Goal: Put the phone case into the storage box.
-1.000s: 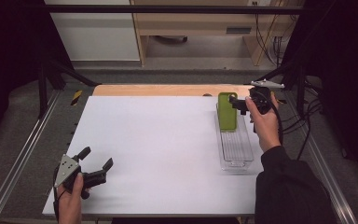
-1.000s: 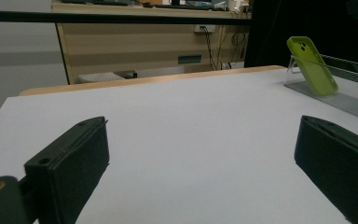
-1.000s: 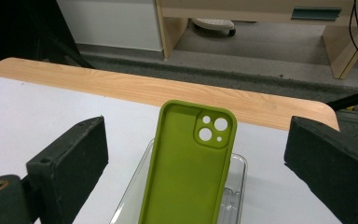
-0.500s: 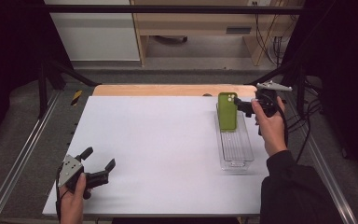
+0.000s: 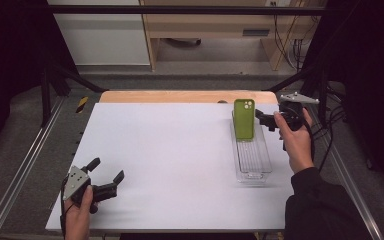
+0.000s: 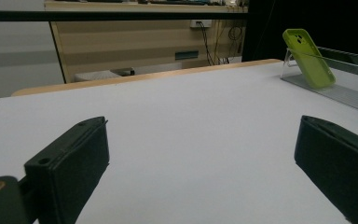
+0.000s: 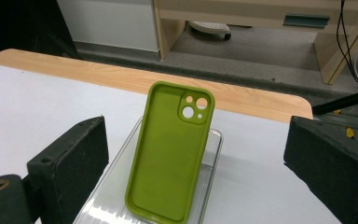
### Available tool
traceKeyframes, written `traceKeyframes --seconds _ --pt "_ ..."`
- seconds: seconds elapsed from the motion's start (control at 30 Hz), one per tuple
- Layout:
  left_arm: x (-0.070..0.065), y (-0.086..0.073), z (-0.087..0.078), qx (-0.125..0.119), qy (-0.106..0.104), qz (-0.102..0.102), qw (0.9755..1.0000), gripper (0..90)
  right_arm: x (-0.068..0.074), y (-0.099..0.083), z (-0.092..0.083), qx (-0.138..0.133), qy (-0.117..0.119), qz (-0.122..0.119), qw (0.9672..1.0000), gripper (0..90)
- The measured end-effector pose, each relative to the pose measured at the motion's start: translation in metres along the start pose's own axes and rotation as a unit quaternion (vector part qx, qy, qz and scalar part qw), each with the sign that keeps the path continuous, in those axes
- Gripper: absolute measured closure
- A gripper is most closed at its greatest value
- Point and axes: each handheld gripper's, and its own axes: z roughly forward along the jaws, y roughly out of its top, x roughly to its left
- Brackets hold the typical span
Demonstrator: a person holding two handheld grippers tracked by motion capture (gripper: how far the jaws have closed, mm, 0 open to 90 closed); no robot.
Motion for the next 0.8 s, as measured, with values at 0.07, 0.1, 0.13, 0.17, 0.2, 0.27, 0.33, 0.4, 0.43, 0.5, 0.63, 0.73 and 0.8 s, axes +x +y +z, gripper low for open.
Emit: traceKeyframes --seconds 0.07,0.1,0.13,0.17,0.2,0.27,0.33,0.4,0.43,0.5,0.63,0.73,0.8 --pt "0.0 0.0 0.0 -0.001 -0.001 0.0 1.0 2.6 -0.002 -0.002 -0.002 0.001 0.001 0.003 1.0 6.8" --pt "0.0 0.0 0.0 0.0 0.0 0.0 1.0 2.6 -0.002 -0.004 -0.003 0.001 0.001 0.003 1.0 6.8" --pt "0.0 0.0 0.0 0.0 0.0 0.0 1.0 2.6 -0.003 -0.005 -0.003 0.001 0.001 0.002 1.0 6.8" --pt "0.0 0.0 0.0 0.0 0.0 0.0 1.0 2.6 -0.003 -0.006 -0.004 0.002 0.002 0.004 1.0 6.8" --pt "0.0 0.0 0.0 0.001 0.0 0.0 1.0 2.6 -0.004 -0.007 -0.005 0.001 0.003 0.003 1.0 6.8" --pt "0.0 0.0 0.001 0.002 0.0 0.002 1.0 2.6 -0.005 -0.008 -0.007 0.003 0.005 0.001 1.0 6.8" --pt "-0.001 0.0 0.001 0.003 0.0 0.003 1.0 2.6 -0.005 -0.009 -0.009 0.003 0.006 0.002 1.0 6.9" --pt "-0.001 0.0 0.001 0.003 0.0 0.003 1.0 2.6 -0.006 -0.01 -0.011 0.001 0.007 0.001 1.0 7.1" --pt "-0.001 0.0 0.001 0.003 0.0 0.003 1.0 2.6 -0.006 -0.011 -0.011 0.0 0.008 -0.001 1.0 7.1" --pt "0.0 0.0 0.0 0.003 0.001 0.003 1.0 2.6 -0.006 -0.011 -0.014 0.0 0.009 -0.002 1.0 7.1" --pt "0.0 0.0 0.001 0.003 0.0 0.003 1.0 2.6 -0.007 -0.012 -0.018 -0.001 0.01 0.0 0.9999 7.3" --pt "0.0 -0.001 0.001 0.003 0.0 0.003 1.0 2.6 -0.009 -0.014 -0.022 -0.004 0.011 0.0 0.9999 7.4" --pt "-0.001 -0.001 0.001 0.003 0.0 0.002 1.0 2.6 -0.011 -0.014 -0.025 -0.005 0.011 0.003 0.9999 7.4"
